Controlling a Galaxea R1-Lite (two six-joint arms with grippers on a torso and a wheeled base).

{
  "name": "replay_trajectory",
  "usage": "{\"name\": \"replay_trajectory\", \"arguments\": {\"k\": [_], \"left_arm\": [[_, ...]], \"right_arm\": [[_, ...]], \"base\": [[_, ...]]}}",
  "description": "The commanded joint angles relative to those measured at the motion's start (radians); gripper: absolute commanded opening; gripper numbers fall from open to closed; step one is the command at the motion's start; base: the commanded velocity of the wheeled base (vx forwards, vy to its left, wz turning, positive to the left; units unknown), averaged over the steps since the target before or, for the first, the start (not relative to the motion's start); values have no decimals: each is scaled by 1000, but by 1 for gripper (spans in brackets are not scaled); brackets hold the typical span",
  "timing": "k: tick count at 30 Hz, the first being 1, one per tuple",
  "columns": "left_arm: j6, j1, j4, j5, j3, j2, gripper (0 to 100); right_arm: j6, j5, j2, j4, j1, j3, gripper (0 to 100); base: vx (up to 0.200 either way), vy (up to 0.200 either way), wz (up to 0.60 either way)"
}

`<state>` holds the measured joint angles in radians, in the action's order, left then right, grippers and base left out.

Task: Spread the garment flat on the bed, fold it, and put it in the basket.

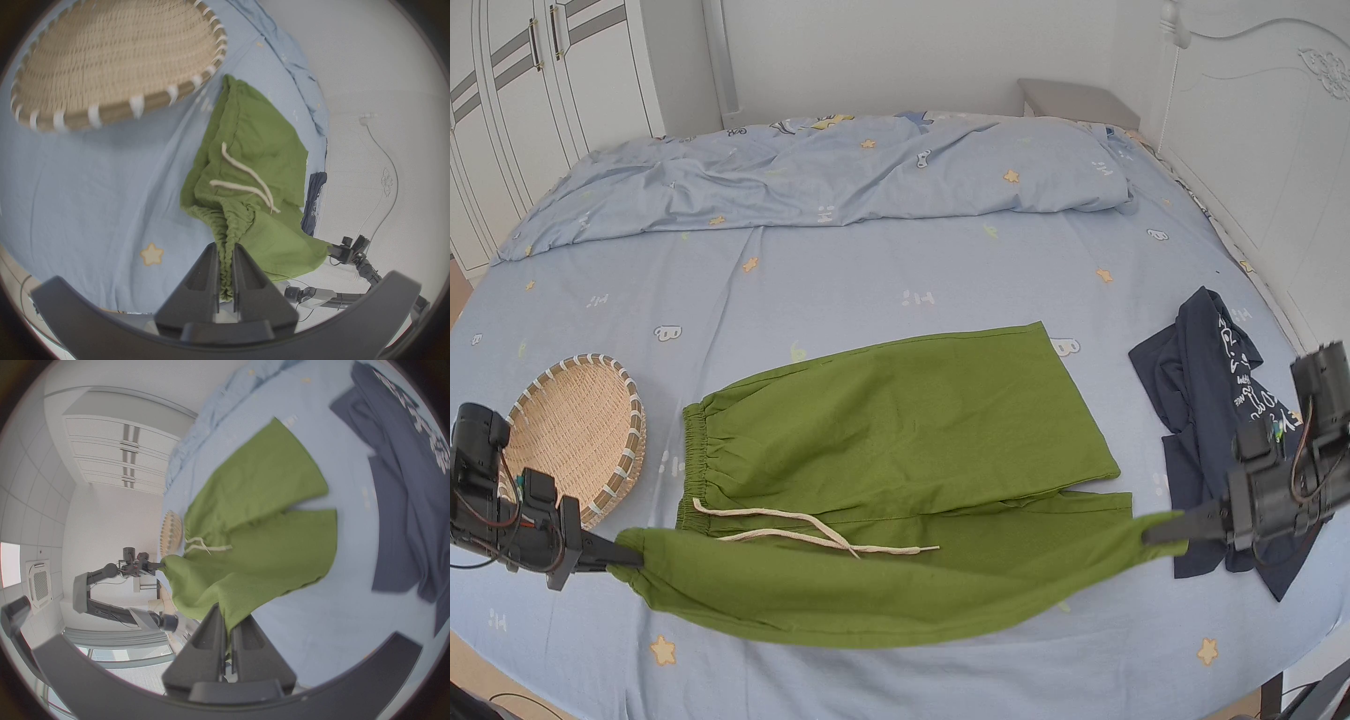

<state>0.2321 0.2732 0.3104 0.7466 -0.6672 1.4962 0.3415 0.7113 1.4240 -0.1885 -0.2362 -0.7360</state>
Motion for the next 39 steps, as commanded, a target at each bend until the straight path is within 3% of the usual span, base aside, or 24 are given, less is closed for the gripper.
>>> {"name": "replay_trajectory", "arguments": {"k": [1, 3, 16, 22, 29, 39], "left_arm": [[59, -19, 76, 0, -261, 122, 0], [62, -19, 76, 0, -281, 138, 0], [125, -60, 213, 4, -729, 407, 0], [127, -85, 217, 2, -787, 464, 0], [128, -78, 220, 2, -842, 498, 0], [128, -85, 220, 4, -900, 539, 0]], "right_arm": [[16, 2, 58, -203, 12, -392, 0], [19, 2, 72, -216, 12, -427, 0], [37, -6, 329, -351, 44, -878, 0], [47, -6, 429, -391, 72, -1004, 0], [47, -6, 493, -365, 106, -1028, 0], [51, -26, 516, -381, 95, -1103, 0]], "base": [[0, 0, 0], [0, 0, 0], [0, 0, 0], [0, 0, 0], [0, 0, 0], [0, 0, 0]]}}
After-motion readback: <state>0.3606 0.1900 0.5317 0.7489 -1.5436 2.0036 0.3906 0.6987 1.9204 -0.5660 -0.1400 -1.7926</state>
